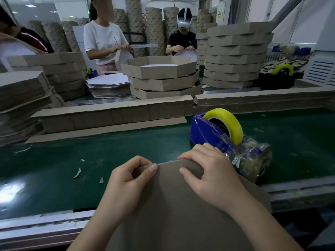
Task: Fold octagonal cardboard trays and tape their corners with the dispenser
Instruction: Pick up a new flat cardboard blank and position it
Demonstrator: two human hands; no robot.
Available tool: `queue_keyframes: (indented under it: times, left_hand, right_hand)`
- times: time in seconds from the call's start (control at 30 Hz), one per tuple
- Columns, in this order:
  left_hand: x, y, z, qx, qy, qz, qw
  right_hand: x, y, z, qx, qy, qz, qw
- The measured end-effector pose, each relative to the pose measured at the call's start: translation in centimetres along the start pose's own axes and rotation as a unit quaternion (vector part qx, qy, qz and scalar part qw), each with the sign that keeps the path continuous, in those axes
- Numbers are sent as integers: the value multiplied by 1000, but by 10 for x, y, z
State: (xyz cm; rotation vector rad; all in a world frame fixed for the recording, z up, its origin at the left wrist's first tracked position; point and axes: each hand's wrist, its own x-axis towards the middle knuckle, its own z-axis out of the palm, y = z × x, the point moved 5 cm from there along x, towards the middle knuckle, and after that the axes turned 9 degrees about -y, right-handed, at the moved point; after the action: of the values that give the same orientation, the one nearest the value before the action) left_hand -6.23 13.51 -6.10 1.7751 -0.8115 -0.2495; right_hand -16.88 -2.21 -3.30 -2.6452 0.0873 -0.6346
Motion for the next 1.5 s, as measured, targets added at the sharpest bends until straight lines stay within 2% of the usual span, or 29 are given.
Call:
queue_keyframes:
  times: [0.2,0.33,0.43,0.6,0.7,0.8,0.9,1.0,1.2,1.23,1.33,1.5]
  left_hand:
    - [0,6,-6,21,-23,-5,999]
    - [30,9,-27,61,-28,-4,998]
    - [82,1,-46,191,3,-9,982]
    - [170,-25,-57,419,37,2,907]
    - [210,-44,-69,525,20,-17,851]
    - [238,-66,-85,588,-30,-82,804]
    - [253,-77,-92,609,-44,-118,783]
    - [256,-65,-87,653,5,-78,753]
    - [245,-54,-75,786,0,-16,619]
    - [243,-54,-75,787,4,2,617]
    - [236,-48,-80,746,21,35,664]
    - [213,-21,-89,702,77,82,703]
  right_hand:
    - [-2,-3,2,-3,19,-5,1000]
    - [-3,-4,2,0,27,-9,1000]
    - [-2,-5,2,-3,26,-17,1000]
    - [4,-8,-1,-3,35,-30,999]
    - [7,-10,-2,-7,41,-42,998]
    - [8,-10,-3,-14,49,-53,997]
    - [9,-10,-4,-15,58,-56,997]
    - [8,-10,-4,-15,58,-56,997]
    - [9,-10,-3,-11,43,-49,998]
    - [9,-9,-3,-10,39,-47,998]
    - [10,-8,-3,-11,28,-42,999]
    - [8,-7,-1,-12,10,-37,999]
